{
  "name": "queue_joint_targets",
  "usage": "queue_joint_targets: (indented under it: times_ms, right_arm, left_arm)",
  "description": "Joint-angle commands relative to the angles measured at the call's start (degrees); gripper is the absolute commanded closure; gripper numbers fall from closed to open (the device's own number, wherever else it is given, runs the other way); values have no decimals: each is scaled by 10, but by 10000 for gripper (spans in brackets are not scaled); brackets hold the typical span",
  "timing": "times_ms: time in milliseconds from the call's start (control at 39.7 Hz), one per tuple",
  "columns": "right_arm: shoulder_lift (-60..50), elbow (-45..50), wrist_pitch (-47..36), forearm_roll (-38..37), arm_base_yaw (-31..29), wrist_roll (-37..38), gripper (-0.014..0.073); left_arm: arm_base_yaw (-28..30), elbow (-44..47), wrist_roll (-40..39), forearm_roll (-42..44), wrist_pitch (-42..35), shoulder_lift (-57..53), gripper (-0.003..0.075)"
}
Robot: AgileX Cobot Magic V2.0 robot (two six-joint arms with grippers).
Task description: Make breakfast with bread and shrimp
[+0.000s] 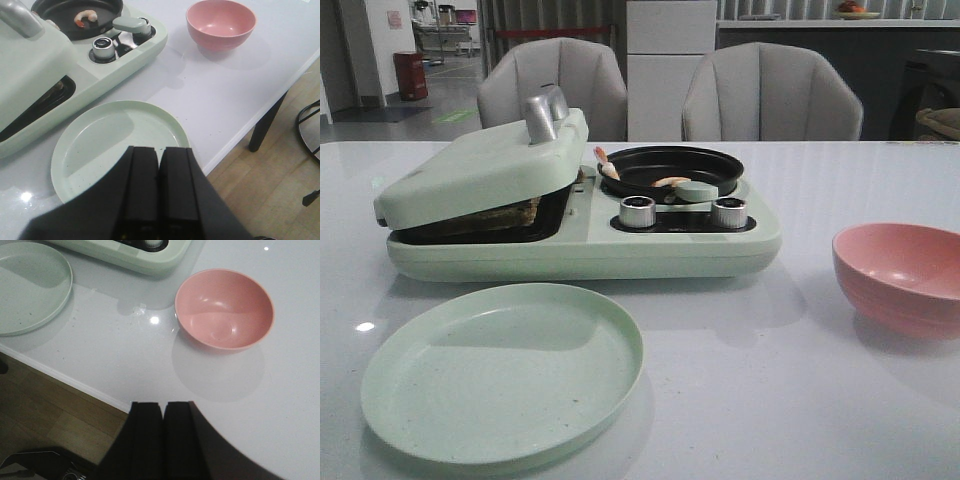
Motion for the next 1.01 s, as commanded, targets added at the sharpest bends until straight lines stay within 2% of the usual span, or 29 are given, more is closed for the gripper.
queue_joint_targets:
  times_ms: [0, 176, 302, 428, 630, 907, 982]
  right_arm:
    - [2, -14, -33, -3, -3, 2, 572]
    - [2, -14, -33, -3, -3, 2, 572]
    - [2, -14, -33, -3, -3, 2, 572]
    - [2, -14, -33, -2, -2, 2, 572]
    - [2, -14, -33, -2, -2, 2, 572]
    - [2, -14, -33, -2, -2, 2, 572]
    - [2, -14, -33, -2, -2, 2, 572]
  left_arm:
    - [3, -15, -7, -9, -40, -2, 622]
    - [8, -14, -7, -9, -40, -27, 622]
    - [49, -14, -7, -6, -41, -85, 622]
    - [102, -6, -7, 38, -43, -180, 622]
    - [179, 28, -7, 78, -81, -301, 622]
    - [264, 118, -8, 46, -104, -340, 622]
    - [272, 144, -60, 87, -106, -348, 622]
